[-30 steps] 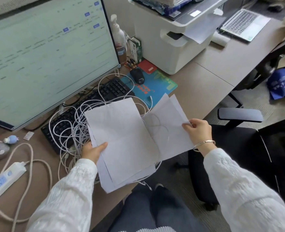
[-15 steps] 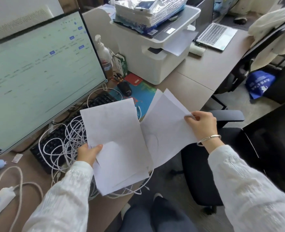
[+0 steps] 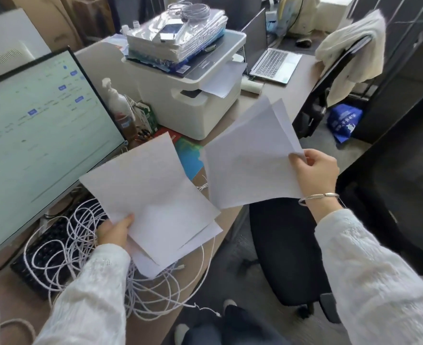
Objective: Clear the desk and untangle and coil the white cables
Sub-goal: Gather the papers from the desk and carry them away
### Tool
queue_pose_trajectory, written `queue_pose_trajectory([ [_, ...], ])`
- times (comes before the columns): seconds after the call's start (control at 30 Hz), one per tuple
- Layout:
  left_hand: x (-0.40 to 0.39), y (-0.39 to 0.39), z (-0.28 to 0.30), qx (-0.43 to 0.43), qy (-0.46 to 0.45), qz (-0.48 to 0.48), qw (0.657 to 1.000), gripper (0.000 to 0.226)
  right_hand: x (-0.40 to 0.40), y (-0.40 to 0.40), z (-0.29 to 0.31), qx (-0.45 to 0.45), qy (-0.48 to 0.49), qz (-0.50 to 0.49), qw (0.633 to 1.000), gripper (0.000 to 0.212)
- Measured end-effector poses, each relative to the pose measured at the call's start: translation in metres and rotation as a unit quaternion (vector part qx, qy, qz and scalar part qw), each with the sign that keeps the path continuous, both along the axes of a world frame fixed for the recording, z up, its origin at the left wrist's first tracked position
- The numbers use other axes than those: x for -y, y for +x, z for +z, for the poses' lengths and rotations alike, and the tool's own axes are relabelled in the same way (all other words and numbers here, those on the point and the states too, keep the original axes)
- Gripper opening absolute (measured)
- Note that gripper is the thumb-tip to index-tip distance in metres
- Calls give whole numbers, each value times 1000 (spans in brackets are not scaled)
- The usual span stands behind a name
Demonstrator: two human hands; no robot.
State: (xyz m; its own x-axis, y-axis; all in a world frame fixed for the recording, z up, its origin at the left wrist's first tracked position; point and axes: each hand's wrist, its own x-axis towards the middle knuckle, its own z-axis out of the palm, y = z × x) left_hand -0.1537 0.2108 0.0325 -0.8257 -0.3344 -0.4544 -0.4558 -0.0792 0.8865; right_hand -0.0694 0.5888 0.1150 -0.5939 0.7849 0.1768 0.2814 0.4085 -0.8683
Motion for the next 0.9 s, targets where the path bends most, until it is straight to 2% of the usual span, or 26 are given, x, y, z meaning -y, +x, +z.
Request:
queue_pose_trajectory([
  [0.13,-14,3,-4,19,32,17,999,32,-7,7,-5,-31,-33,-57,997,15],
  [0.37,-20,15,-34,61,66,59,994,36,24,9,-36,-63,-187,-120,973,7],
  [0.57,-19,26,-49,87,68,72,991,33,94,13,-77,2,-272,-77,959,6],
  [0.67,-12,32,-55,120,56,59,990,30,135,18,-109,66,-341,-71,935,3],
  [0.73,-4,36,-61,138,55,55,987,44,158,22,-131,113,-372,-71,918,4],
  [0.83,9,42,-67,155,38,28,987,91,185,29,-149,182,-360,-44,914,10],
  [0.9,15,45,-67,161,17,13,987,107,198,32,-154,200,-349,-23,915,9],
])
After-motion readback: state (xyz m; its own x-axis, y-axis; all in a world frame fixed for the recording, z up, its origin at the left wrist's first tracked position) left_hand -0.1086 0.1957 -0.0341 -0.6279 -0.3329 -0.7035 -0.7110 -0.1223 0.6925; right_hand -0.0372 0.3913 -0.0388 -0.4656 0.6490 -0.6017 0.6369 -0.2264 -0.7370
